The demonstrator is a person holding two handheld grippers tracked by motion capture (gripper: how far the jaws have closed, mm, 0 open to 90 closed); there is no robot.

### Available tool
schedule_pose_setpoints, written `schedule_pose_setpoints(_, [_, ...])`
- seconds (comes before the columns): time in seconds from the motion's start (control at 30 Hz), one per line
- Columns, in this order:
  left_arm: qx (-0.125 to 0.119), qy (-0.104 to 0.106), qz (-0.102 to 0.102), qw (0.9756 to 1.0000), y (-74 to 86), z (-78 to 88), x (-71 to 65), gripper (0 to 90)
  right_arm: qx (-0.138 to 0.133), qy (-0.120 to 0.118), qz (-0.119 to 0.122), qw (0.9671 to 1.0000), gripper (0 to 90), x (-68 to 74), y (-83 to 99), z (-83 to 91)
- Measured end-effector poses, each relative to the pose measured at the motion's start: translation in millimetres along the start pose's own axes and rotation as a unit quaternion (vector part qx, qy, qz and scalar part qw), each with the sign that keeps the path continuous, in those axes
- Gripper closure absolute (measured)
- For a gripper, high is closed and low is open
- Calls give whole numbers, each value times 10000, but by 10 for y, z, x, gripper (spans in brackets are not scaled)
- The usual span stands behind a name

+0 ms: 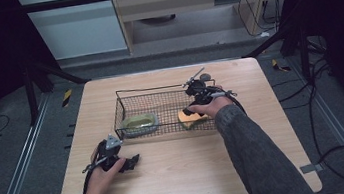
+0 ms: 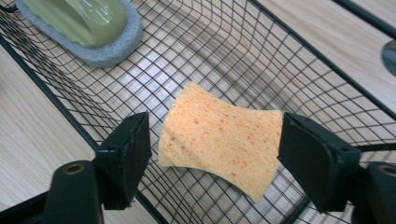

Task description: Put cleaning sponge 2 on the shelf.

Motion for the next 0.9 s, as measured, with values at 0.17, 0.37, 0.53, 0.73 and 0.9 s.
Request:
schedule_pose_setpoints(0.17, [0,0,-2,10000,-1,-1,1,0,-114,139,-57,9998,161,-55,32,93])
schedule_pose_setpoints(0.37, [-1,7,13,10000,0,-1,-2,0,-181,259,-167,9994,99,-125,82,169])
schedule_pose_setpoints(0.53, [12,12,-3,10000,1,1,0,0,-322,428,-244,9983,75,-210,141,261])
schedule_pose_setpoints(0.73, [20,13,-11,10000,2,1,1,0,-446,531,-314,9971,74,-304,213,368])
schedule_pose_setpoints(0.9, [24,11,-14,10000,2,2,1,0,-568,559,-381,9961,79,-345,280,473])
Point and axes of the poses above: each handheld gripper's, and its own axes: z roughly backward along the jaws, y roughly out of its underside, x roughly to its left, the point moved 7 cm from there along -z, roughly forward along the jaws, and after that the axes turned 6 degrees about -x, right-handed, at the moved point
